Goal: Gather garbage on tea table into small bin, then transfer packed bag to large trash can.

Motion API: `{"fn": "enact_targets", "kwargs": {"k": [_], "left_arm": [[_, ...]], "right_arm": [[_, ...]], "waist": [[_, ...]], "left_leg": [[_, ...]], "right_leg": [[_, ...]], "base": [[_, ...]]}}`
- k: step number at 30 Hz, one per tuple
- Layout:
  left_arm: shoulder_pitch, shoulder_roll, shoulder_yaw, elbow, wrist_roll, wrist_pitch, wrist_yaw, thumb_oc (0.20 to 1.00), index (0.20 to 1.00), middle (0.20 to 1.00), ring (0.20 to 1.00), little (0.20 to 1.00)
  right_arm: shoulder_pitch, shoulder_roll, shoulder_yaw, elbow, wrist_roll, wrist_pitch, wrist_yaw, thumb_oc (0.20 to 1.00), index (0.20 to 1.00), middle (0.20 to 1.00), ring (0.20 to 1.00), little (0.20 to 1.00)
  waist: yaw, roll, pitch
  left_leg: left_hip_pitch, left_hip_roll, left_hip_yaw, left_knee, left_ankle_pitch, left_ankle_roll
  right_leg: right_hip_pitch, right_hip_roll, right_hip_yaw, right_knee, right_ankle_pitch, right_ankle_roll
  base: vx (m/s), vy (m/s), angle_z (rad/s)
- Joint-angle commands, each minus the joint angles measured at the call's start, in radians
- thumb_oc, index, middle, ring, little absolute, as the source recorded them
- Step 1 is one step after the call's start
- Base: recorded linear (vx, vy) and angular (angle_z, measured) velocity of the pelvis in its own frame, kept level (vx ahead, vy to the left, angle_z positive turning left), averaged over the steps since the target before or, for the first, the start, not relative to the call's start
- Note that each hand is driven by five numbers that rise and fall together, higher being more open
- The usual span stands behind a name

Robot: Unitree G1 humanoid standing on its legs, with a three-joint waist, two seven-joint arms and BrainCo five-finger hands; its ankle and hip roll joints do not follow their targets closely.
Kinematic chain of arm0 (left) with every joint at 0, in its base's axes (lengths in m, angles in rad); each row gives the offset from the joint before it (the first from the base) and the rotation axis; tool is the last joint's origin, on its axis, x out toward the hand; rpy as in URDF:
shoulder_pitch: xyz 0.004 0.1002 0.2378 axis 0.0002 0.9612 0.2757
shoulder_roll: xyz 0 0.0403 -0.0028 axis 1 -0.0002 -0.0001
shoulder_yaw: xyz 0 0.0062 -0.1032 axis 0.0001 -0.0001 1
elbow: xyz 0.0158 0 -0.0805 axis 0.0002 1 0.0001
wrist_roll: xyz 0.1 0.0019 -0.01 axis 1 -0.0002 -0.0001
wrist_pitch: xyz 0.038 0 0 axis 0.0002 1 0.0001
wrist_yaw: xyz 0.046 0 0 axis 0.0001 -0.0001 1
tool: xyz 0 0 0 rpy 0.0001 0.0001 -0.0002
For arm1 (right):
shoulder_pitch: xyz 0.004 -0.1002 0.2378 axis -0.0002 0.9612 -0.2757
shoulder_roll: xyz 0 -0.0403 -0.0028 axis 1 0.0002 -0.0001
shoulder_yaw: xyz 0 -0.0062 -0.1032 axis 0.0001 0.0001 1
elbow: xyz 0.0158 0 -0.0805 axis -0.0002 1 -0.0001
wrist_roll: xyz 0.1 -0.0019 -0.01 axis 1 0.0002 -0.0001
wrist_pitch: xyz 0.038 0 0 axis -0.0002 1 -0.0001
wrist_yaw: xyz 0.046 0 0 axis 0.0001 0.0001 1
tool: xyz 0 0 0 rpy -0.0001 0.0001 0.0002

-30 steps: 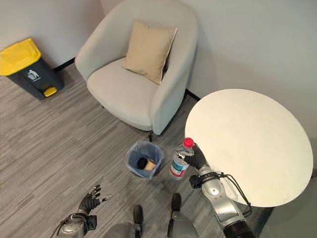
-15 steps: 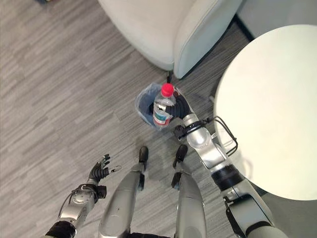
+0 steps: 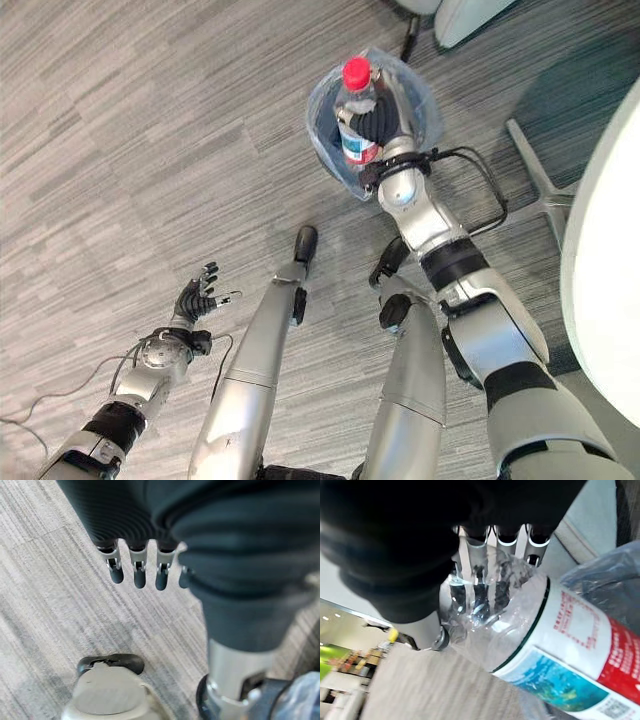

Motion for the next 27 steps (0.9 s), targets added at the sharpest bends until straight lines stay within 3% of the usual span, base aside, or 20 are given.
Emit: {"fn": "enact_targets", "kwargs": {"k": [1, 4, 5, 6, 10, 17, 27], "left_arm": [[0.052, 0.007, -0.025, -0.029, -0.028, -0.027, 0.018, 1.000, 1.000, 1.000, 1.000, 1.000], [0.040, 0.014, -0.044, -0.035, -0.029, -0.031, 0.022, 1.000, 1.000, 1.000, 1.000, 1.000], [0.037, 0.014, -0.048, -0.040, -0.029, -0.031, 0.024, 1.000, 1.000, 1.000, 1.000, 1.000], [0.031, 0.012, -0.048, -0.042, -0.031, -0.031, 0.026, 1.000, 1.000, 1.000, 1.000, 1.000], [0.024, 0.003, -0.033, -0.048, -0.025, -0.028, 0.031, 1.000, 1.000, 1.000, 1.000, 1.000], [0.048, -0.001, 0.011, -0.056, 0.002, -0.026, 0.021, 1.000, 1.000, 1.000, 1.000, 1.000], [0.048, 0.050, 0.004, -0.085, -0.028, -0.044, 0.024, 1.000, 1.000, 1.000, 1.000, 1.000]], "right_arm": [[0.019, -0.058, 0.050, -0.046, 0.039, -0.035, -0.040, 0.200, 0.200, 0.200, 0.200, 0.200], [-0.042, -0.089, 0.089, 0.040, 0.039, -0.022, -0.053, 0.200, 0.200, 0.200, 0.200, 0.200], [-0.046, -0.092, 0.095, 0.057, 0.041, -0.019, -0.056, 0.529, 0.529, 0.529, 0.529, 0.529], [-0.043, -0.091, 0.093, 0.065, 0.048, -0.019, -0.058, 1.000, 1.000, 1.000, 1.000, 1.000], [0.019, -0.103, 0.089, 0.018, 0.021, -0.012, -0.062, 1.000, 1.000, 1.000, 1.000, 1.000], [0.122, -0.116, 0.214, -0.118, -0.233, -0.002, 0.024, 1.000, 1.000, 1.000, 1.000, 1.000], [0.012, -0.061, 0.395, 0.131, -0.341, 0.049, 0.083, 1.000, 1.000, 1.000, 1.000, 1.000]], "waist": [[0.020, 0.043, -0.116], [0.025, 0.040, -0.124], [0.025, 0.040, -0.125], [0.023, 0.040, -0.125], [0.011, 0.034, -0.127], [-0.019, 0.014, -0.126], [-0.002, 0.024, -0.099]], "left_leg": [[0.015, -0.002, 0.077, 0.004, -0.086, 0.032], [-0.022, -0.008, 0.074, 0.006, -0.086, 0.034], [-0.025, -0.009, 0.074, 0.004, -0.085, 0.034], [-0.029, -0.010, 0.072, 0.001, -0.084, 0.034], [-0.023, -0.012, 0.076, -0.016, -0.082, 0.035], [0.024, 0.005, 0.080, -0.060, -0.080, 0.028], [-0.037, 0.002, 0.072, -0.035, -0.073, 0.024]], "right_leg": [[0.043, 0.037, 0.083, 0.013, -0.166, 0.064], [0.004, 0.027, 0.088, 0.030, -0.173, 0.059], [0.001, 0.026, 0.089, 0.032, -0.174, 0.059], [-0.003, 0.027, 0.091, 0.033, -0.175, 0.059], [-0.002, 0.035, 0.090, 0.024, -0.172, 0.059], [0.041, 0.058, 0.087, -0.033, -0.149, 0.073], [-0.014, 0.052, 0.092, 0.006, -0.162, 0.074]], "base": [[0.05, -0.007, 0.21], [0.05, 0.003, 0.14], [0.00, 0.000, 0.00], [0.00, 0.000, 0.00], [0.01, 0.002, -0.01], [0.01, -0.035, -0.09], [0.00, -0.015, -0.01]]}}
